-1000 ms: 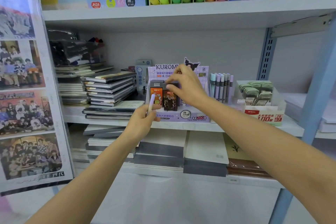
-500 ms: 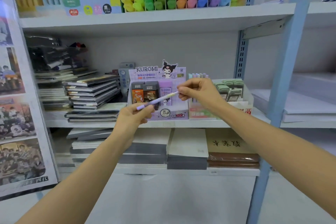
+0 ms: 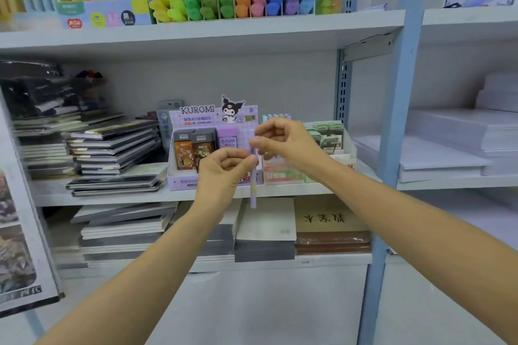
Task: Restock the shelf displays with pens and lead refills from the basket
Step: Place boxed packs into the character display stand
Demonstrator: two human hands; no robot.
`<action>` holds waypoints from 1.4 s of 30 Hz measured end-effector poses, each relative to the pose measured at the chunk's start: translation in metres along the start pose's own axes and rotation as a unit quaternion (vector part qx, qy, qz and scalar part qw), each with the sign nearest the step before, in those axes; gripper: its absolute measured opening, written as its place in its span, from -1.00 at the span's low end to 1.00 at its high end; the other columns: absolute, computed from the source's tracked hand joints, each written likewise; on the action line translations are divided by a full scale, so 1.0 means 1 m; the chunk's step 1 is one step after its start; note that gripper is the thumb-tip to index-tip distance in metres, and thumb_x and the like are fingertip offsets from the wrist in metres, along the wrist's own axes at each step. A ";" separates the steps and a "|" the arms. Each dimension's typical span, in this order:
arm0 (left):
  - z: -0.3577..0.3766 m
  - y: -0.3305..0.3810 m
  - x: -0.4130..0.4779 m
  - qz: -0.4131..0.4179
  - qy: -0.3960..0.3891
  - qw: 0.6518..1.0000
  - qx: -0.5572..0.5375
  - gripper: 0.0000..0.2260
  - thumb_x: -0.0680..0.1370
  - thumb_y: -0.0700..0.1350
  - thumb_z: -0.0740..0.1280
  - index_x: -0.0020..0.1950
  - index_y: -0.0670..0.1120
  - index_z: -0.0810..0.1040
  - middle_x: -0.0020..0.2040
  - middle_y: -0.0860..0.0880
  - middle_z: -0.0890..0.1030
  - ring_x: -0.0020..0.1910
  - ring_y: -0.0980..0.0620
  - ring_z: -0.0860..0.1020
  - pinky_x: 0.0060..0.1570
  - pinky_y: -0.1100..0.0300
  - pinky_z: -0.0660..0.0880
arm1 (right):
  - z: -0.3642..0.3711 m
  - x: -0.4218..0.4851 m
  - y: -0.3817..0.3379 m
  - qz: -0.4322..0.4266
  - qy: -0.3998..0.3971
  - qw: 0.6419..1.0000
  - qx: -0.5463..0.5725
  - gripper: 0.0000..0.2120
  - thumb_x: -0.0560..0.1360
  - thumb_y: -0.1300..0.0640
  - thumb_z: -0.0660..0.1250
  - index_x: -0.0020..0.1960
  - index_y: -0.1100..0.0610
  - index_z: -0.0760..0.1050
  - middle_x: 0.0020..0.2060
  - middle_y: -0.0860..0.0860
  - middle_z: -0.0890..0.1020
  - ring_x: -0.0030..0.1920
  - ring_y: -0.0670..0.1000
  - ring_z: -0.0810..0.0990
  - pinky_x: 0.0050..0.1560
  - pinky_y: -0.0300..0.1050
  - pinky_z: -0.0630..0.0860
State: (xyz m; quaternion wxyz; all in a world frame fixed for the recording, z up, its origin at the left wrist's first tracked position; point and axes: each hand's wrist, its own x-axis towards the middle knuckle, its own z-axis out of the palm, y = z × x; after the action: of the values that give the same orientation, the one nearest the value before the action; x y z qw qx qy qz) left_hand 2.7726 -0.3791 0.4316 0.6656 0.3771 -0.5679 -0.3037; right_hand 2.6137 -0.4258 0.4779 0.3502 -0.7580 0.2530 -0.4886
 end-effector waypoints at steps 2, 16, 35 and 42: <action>0.010 0.001 0.001 0.015 0.003 1.000 0.019 -0.88 0.44 -0.19 0.49 -0.08 -0.15 0.59 -0.16 -0.15 0.69 -0.16 0.01 0.66 -0.13 0.27 0.57 | -0.005 0.003 -0.005 0.000 -0.009 1.000 0.009 -0.86 0.46 0.26 0.44 -0.01 0.27 0.57 -0.27 0.09 0.65 -0.30 -0.05 0.63 -0.20 -0.22 0.60; 0.021 -0.034 0.010 0.170 -0.198 0.788 0.557 -0.36 0.59 -0.02 0.28 0.58 -0.05 0.05 0.59 0.01 0.02 0.56 0.01 0.00 0.52 0.05 0.01 | -0.082 0.038 -0.006 -0.015 0.155 0.980 -0.125 -0.82 0.53 0.29 0.35 0.11 0.34 0.55 -0.23 0.12 0.62 -0.25 0.01 0.66 -0.13 -0.16 0.64; 0.014 -0.040 0.020 0.227 -0.173 0.752 0.595 -0.43 0.60 -0.15 0.18 0.58 -0.08 0.05 0.58 -0.01 0.08 0.56 0.03 0.00 0.49 0.08 0.08 | -0.068 0.065 0.030 -0.013 0.097 0.957 -0.274 -0.93 0.55 0.22 0.34 0.02 0.20 0.55 -0.20 0.06 0.63 -0.20 0.05 0.68 -0.08 -0.12 0.64; 0.014 -0.040 0.020 0.229 -0.173 0.757 0.587 -0.44 0.58 -0.17 0.20 0.56 -0.11 0.11 0.56 -0.03 0.13 0.53 -0.01 0.10 0.42 0.07 0.19 | -0.075 0.073 0.033 0.004 0.092 0.970 -0.225 -0.88 0.54 0.28 0.34 0.07 0.22 0.53 -0.14 0.18 0.64 -0.15 0.08 0.69 -0.05 -0.10 0.65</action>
State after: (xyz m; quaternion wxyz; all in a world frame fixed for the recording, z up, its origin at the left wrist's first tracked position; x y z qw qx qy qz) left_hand 2.7631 -0.4197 0.4091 0.2532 0.4937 -0.8098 0.1908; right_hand 2.5718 -0.5201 0.5143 0.1479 -0.7678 0.3909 -0.4855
